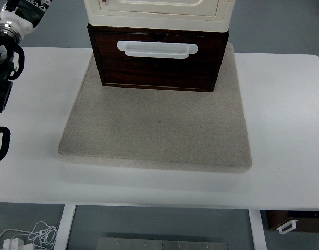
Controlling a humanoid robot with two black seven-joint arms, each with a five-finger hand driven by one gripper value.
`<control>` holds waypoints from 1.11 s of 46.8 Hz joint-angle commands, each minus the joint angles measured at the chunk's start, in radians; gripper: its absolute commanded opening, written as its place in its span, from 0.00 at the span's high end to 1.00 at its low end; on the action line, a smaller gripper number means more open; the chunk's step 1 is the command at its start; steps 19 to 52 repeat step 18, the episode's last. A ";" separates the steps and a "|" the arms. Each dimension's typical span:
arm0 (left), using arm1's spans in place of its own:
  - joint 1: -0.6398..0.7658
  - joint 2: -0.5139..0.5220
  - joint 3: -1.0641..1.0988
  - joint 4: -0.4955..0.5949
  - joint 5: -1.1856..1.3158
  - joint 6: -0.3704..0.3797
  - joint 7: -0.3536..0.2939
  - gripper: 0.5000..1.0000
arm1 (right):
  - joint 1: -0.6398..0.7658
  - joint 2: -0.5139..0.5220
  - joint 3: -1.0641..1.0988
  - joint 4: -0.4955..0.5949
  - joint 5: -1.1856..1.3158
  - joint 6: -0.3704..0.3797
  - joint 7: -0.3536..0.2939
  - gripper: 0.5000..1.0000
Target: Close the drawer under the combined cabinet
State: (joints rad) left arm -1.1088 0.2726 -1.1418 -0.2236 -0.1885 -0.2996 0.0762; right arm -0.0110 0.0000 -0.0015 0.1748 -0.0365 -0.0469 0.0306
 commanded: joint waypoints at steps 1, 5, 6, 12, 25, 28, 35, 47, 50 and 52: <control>0.009 -0.006 -0.001 0.001 0.000 -0.018 -0.001 0.01 | 0.000 0.000 0.001 0.000 0.000 0.001 0.000 0.10; 0.024 -0.015 -0.001 0.009 0.000 -0.027 -0.001 0.01 | 0.000 0.000 0.001 0.000 0.000 0.001 0.000 0.10; 0.026 -0.018 -0.003 0.010 0.000 -0.030 -0.001 0.01 | 0.000 0.000 0.001 0.000 0.000 0.001 0.000 0.10; 0.027 -0.026 -0.006 0.016 -0.006 -0.038 -0.001 0.01 | 0.000 0.000 0.001 0.002 0.000 0.001 0.000 0.10; 0.027 -0.039 -0.004 0.017 -0.012 -0.036 -0.010 0.01 | 0.002 0.000 0.001 0.000 0.001 0.001 0.000 0.10; 0.027 -0.039 -0.004 0.017 -0.012 -0.036 -0.010 0.01 | 0.002 0.000 0.001 0.000 0.001 0.001 0.000 0.10; 0.027 -0.039 -0.004 0.017 -0.012 -0.036 -0.010 0.01 | 0.002 0.000 0.001 0.000 0.001 0.001 0.000 0.10; 0.027 -0.039 -0.004 0.017 -0.012 -0.036 -0.010 0.01 | 0.002 0.000 0.001 0.000 0.001 0.001 0.000 0.10; 0.027 -0.039 -0.004 0.017 -0.012 -0.036 -0.010 0.01 | 0.002 0.000 0.001 0.000 0.001 0.001 0.000 0.10; 0.027 -0.039 -0.004 0.017 -0.012 -0.036 -0.010 0.01 | 0.002 0.000 0.001 0.000 0.001 0.001 0.000 0.10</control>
